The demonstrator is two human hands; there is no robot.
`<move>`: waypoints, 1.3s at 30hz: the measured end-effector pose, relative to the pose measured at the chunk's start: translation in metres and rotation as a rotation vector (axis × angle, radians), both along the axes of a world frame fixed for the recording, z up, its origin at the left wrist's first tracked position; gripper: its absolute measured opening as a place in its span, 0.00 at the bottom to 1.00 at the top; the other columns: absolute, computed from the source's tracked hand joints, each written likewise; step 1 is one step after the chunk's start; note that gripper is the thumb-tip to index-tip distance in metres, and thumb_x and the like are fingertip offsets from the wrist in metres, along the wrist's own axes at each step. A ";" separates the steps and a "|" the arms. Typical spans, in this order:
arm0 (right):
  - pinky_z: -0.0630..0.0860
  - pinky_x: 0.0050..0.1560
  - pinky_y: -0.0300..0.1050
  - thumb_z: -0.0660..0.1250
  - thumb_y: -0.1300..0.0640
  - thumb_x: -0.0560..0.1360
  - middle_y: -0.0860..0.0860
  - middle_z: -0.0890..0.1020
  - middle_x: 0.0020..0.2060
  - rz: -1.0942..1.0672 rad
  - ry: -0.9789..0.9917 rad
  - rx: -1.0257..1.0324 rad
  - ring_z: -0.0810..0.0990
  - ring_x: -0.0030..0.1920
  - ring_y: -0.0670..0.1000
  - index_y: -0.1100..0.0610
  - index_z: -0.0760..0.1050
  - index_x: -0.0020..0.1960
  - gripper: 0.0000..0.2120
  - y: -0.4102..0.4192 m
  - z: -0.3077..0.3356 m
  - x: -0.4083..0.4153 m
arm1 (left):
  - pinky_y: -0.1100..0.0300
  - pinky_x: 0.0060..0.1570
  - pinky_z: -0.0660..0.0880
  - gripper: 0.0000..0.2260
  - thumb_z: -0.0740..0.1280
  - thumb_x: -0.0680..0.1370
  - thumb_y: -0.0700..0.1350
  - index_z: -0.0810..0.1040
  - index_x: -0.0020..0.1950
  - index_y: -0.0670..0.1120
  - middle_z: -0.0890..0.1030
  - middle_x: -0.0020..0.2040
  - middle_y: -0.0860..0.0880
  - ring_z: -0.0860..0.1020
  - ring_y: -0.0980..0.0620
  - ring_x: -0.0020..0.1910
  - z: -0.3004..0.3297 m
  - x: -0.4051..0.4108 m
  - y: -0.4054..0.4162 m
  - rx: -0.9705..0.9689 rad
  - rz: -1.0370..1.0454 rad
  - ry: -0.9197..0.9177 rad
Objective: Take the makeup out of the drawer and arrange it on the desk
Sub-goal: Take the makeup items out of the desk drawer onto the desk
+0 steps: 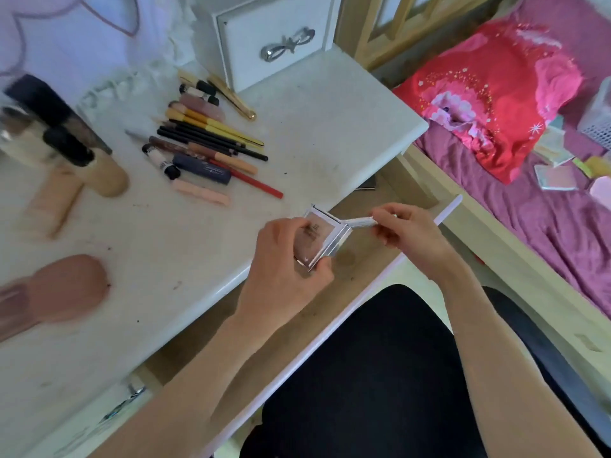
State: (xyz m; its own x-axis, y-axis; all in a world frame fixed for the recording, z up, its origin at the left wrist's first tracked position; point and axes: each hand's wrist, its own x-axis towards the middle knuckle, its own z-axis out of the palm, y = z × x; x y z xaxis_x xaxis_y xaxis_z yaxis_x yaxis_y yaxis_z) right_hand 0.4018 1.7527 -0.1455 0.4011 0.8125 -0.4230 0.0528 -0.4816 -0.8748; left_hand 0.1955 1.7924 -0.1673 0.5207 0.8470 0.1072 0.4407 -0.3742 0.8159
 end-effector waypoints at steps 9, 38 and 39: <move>0.72 0.35 0.29 0.63 0.61 0.77 0.48 0.82 0.39 -0.117 -0.056 0.102 0.78 0.36 0.41 0.58 0.79 0.55 0.09 0.063 -0.003 -0.100 | 0.77 0.46 0.66 0.25 0.73 0.67 0.46 0.69 0.62 0.47 0.70 0.57 0.48 0.66 0.53 0.54 0.003 -0.100 0.032 0.054 0.292 0.113; 0.70 0.62 0.60 0.68 0.67 0.72 0.60 0.80 0.54 0.426 -1.116 0.427 0.78 0.56 0.61 0.63 0.79 0.53 0.10 0.084 -0.045 -0.288 | 0.44 0.59 0.62 0.25 0.70 0.71 0.47 0.68 0.63 0.37 0.68 0.61 0.33 0.66 0.33 0.59 -0.016 -0.305 0.155 0.070 0.818 0.506; 0.69 0.63 0.63 0.68 0.69 0.71 0.61 0.79 0.55 0.440 -1.128 0.386 0.77 0.58 0.62 0.63 0.79 0.54 0.12 0.084 -0.048 -0.283 | 0.43 0.59 0.62 0.25 0.69 0.71 0.46 0.68 0.63 0.36 0.68 0.61 0.33 0.66 0.33 0.59 -0.017 -0.307 0.158 0.076 0.801 0.526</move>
